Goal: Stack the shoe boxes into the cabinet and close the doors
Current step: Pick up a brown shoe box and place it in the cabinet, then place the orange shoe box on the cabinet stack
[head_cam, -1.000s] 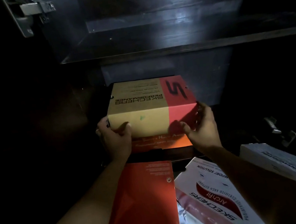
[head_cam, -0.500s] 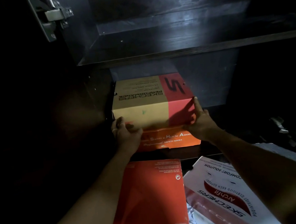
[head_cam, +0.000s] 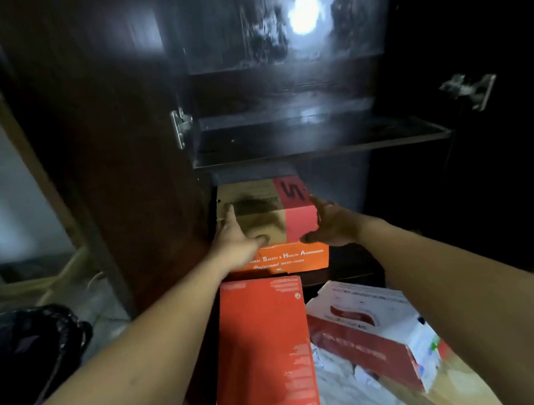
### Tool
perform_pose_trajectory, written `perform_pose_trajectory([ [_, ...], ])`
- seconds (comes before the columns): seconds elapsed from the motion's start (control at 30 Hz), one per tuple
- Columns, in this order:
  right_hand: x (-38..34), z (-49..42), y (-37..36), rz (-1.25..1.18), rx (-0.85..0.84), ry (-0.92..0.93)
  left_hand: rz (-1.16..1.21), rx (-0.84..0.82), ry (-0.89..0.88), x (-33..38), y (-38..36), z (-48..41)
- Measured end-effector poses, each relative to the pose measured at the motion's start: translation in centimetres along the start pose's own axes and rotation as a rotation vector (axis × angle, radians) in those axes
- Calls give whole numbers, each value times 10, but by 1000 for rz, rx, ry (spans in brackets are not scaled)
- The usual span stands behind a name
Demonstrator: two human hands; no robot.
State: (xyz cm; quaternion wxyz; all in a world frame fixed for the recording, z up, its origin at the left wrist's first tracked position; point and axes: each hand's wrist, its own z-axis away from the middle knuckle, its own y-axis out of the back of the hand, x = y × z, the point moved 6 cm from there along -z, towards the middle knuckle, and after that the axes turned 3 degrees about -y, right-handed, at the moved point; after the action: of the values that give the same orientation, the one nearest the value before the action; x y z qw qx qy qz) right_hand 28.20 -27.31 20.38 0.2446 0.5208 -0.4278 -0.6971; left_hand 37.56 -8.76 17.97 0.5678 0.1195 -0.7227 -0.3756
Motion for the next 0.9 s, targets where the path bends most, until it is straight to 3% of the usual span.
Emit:
perform_pose_trajectory([
  [0.13, -29, 84, 30, -27, 46, -2, -25, -23, -43, 25, 25, 67],
  [0.27, -27, 146, 19, -102, 63, 14, -2, -46, -53, 4, 16, 135],
  [0.57, 60, 184, -148, -385, -50, 7, -31, -111, 186, -146, -67, 227],
  [0.9, 102, 203, -256, -759, -26, -60, -36, -131, 301, -218, -126, 234],
])
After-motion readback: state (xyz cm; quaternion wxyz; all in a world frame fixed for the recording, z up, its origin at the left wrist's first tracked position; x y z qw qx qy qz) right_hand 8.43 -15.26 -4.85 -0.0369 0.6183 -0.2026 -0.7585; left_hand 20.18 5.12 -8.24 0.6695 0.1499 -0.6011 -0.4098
